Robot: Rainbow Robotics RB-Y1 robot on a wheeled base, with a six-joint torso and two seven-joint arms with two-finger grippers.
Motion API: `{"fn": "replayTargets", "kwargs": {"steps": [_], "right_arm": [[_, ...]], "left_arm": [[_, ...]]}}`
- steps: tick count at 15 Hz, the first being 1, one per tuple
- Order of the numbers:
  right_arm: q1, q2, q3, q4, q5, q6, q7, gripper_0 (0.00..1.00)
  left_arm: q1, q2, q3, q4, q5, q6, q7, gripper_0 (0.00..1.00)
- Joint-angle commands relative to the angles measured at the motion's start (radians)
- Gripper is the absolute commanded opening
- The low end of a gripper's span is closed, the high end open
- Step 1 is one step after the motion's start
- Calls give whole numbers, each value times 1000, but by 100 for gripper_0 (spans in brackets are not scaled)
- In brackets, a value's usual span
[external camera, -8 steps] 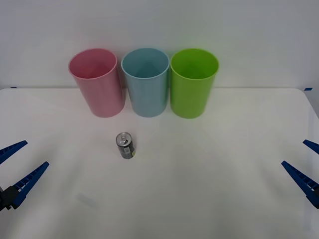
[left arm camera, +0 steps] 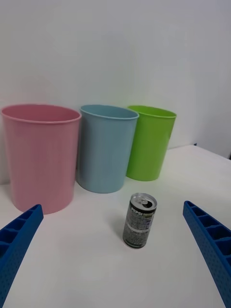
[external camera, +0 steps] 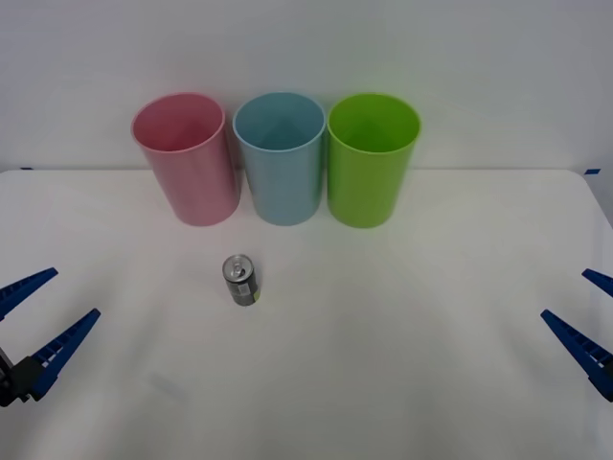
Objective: Grasp the object on the table and drop it into the matching bin: aluminum can to the light blue bin, PET bottle to the pink bin.
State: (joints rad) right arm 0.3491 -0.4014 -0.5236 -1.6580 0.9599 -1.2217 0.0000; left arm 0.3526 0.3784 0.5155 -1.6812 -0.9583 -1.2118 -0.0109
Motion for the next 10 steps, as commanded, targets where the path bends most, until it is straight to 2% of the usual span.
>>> {"fn": "replayTargets", "kwargs": {"steps": [1,4,8,10], "right_arm": [[0,0,0,0,0,0,0,100],[0,0,0,0,0,0,0,100],[0,0,0,0,0,0,0,100],[0,0,0,0,0,0,0,100]], "left_arm": [[19,11,5,0,3,0,-12,100],[62,16,20,0,4,0,-23,100],[86,33,-26,0,-11,-6,-43,100],[85,31,-40,0,-56,-6,-58,100]]}}
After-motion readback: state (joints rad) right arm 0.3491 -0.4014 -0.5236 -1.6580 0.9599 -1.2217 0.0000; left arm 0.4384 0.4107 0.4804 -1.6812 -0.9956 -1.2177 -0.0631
